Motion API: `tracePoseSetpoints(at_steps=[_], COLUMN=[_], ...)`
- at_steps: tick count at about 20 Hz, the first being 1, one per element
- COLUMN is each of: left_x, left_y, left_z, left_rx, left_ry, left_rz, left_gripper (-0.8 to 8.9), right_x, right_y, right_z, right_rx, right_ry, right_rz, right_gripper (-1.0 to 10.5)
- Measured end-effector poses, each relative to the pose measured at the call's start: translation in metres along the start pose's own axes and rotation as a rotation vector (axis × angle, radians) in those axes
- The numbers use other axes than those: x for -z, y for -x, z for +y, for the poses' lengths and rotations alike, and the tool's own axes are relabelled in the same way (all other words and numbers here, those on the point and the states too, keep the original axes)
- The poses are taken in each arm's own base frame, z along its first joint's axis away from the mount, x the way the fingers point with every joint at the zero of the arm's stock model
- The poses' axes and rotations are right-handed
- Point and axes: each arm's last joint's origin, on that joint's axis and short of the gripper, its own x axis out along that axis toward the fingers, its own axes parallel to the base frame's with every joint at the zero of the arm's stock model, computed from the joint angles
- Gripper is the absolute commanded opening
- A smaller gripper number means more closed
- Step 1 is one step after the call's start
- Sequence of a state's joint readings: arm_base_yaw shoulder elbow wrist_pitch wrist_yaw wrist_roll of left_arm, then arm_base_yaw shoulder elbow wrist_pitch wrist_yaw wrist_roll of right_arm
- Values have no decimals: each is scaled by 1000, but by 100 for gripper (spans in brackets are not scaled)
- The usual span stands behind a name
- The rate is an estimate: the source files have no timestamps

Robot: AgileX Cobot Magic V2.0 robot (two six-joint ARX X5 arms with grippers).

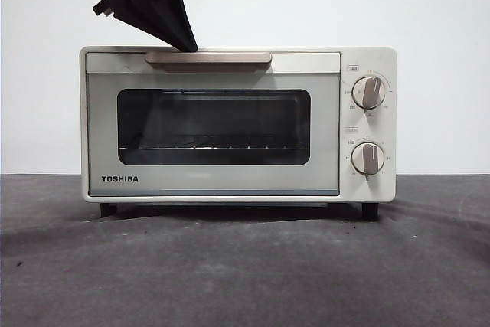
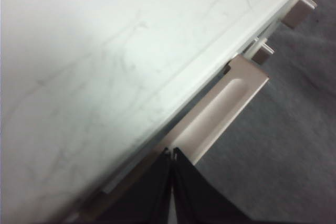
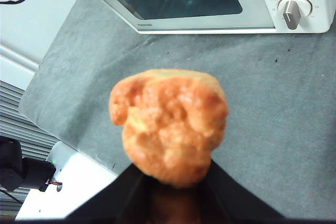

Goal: The left arm flap open the oven, the right arm pick bread and place it into oven, the left arm flap close the oven

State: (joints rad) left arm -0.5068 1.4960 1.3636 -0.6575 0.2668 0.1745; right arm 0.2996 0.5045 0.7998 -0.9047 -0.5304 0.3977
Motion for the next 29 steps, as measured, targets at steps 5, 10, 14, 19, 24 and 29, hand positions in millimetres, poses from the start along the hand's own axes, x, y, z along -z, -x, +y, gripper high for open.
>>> tracePoseSetpoints(at_steps=[5,10,14,19,24,29], left_x=[5,12,23,46,75,93], left_y=[0,-2,-4,-6,-5,-6], left_z=[-13,-19,-28,-41,-47,-55], left_rx=[44,81,101,110,87,43], left_ry=[-6,-10,-23,-48,-37,-28], left_rz=[68,97,116,110,47,44], left_gripper=[9,9,9,9,9,9], right_x=[0,0,0,0,-1,-3], right_y=[0,0,0,0,0,0], right_z=[0,0,0,0,0,1], right_rx=[0,0,0,-1,-1,-7], right_ry=[2,4,5,9,19,38], right_rz=[0,0,0,-2,-5,-24], right_gripper=[96,96,96,96,96,96])
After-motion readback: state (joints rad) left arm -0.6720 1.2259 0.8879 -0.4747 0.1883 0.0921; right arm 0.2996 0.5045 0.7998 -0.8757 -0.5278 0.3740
